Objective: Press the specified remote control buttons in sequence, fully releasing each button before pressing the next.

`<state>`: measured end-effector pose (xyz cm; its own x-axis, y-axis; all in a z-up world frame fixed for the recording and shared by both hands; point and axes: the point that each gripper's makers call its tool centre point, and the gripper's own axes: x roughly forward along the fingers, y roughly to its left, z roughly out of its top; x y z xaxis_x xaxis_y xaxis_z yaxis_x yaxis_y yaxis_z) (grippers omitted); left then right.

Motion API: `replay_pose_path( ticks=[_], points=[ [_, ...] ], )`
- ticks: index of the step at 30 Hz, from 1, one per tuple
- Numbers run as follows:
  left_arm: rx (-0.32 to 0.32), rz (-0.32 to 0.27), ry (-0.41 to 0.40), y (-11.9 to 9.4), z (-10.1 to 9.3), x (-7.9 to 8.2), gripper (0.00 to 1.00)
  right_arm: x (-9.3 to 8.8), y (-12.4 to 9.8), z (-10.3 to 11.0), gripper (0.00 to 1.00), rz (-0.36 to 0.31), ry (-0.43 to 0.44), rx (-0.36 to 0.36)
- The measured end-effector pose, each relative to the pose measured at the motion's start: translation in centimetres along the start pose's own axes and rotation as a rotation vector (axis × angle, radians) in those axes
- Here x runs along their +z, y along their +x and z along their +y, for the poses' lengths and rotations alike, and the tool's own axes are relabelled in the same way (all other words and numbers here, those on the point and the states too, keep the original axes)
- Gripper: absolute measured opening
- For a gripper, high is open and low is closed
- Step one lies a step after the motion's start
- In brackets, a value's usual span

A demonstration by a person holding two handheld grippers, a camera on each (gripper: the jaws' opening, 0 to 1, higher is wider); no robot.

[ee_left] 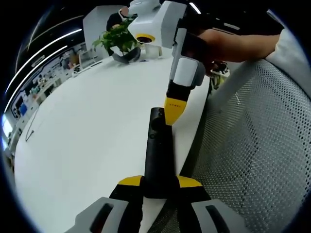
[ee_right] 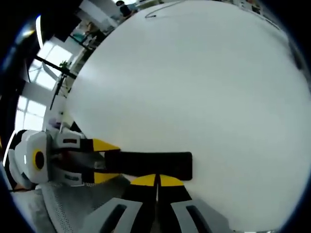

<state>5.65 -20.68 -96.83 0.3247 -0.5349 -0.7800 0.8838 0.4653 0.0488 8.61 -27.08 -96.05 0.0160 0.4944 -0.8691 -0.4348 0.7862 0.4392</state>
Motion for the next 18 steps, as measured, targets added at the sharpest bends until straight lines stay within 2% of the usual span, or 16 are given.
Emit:
replay_pose_path(
  ticks=[3, 6, 8, 18],
  points=[
    [0.003, 0.001, 0.010, 0.0, 0.0, 0.0, 0.24, 0.6, -0.3, 0.1, 0.00, -0.042, 0.025, 0.024],
    [0.002, 0.003, -0.007, -0.1, 0.0, 0.0, 0.24, 0.7, -0.4, 0.1, 0.00, -0.050, 0.025, 0.025],
    [-0.011, 0.022, -0.046, -0.1, -0.3, -0.2, 0.24, 0.7, -0.3, 0.1, 0.00, -0.049, 0.024, 0.024],
    [-0.028, 0.033, -0.004, 0.0, -0.7, -0.2, 0.24, 0.3, 0.6, 0.8, 0.00, -0.014, -0.033, 0.022]
  ],
)
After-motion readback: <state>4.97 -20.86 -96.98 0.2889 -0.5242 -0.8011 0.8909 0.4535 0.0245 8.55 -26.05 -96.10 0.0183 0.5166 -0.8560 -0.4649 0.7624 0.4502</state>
